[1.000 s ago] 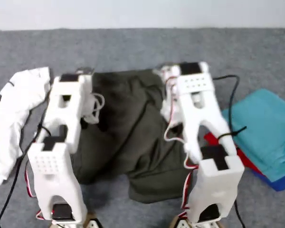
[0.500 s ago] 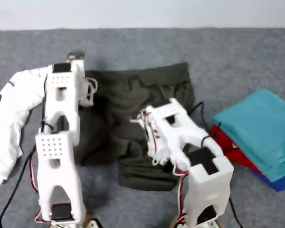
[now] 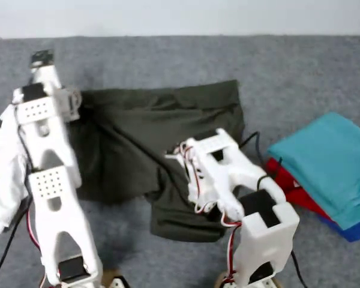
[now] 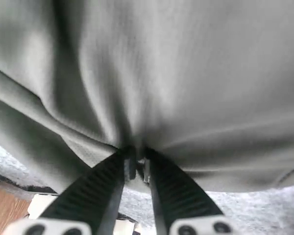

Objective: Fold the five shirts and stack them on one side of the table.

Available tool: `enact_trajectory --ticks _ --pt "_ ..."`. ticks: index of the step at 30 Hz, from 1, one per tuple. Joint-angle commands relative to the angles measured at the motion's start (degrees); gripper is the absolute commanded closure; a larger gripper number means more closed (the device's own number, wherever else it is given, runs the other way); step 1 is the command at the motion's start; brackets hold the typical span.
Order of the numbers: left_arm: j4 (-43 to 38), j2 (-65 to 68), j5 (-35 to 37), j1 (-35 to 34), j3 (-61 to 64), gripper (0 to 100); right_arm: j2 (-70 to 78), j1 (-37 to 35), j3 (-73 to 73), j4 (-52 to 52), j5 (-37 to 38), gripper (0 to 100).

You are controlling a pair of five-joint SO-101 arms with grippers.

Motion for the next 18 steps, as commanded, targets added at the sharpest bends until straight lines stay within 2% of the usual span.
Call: enact_trajectory --ticks 1,5,8,11,15,18 --pt "-1.5 -0.6 -0.4 -3.7 -4.7 76 -1.1 -0.7 1.1 0.0 0.5 95.5" --pt "-2.8 -1.4 -0.1 -5.6 -9.2 76 -1.1 -0.7 1.1 0.0 0.5 95.5" --pt "6.3 -3.7 -0.1 -3.7 -11.8 76 -1.1 -0.7 1.1 0.0 0.5 95.5" --pt "7.0 -9.3 1.3 -2.0 -7.5 76 -1.4 -0.7 0.8 0.3 0.5 95.2" --pt "7.0 -23.6 3.1 1.1 10.1 76 -4.9 0.2 0.8 0.0 0.5 95.0" --pt "7.0 -37.4 2.8 4.5 33.0 76 -8.7 1.9 0.7 0.3 0.3 88.3"
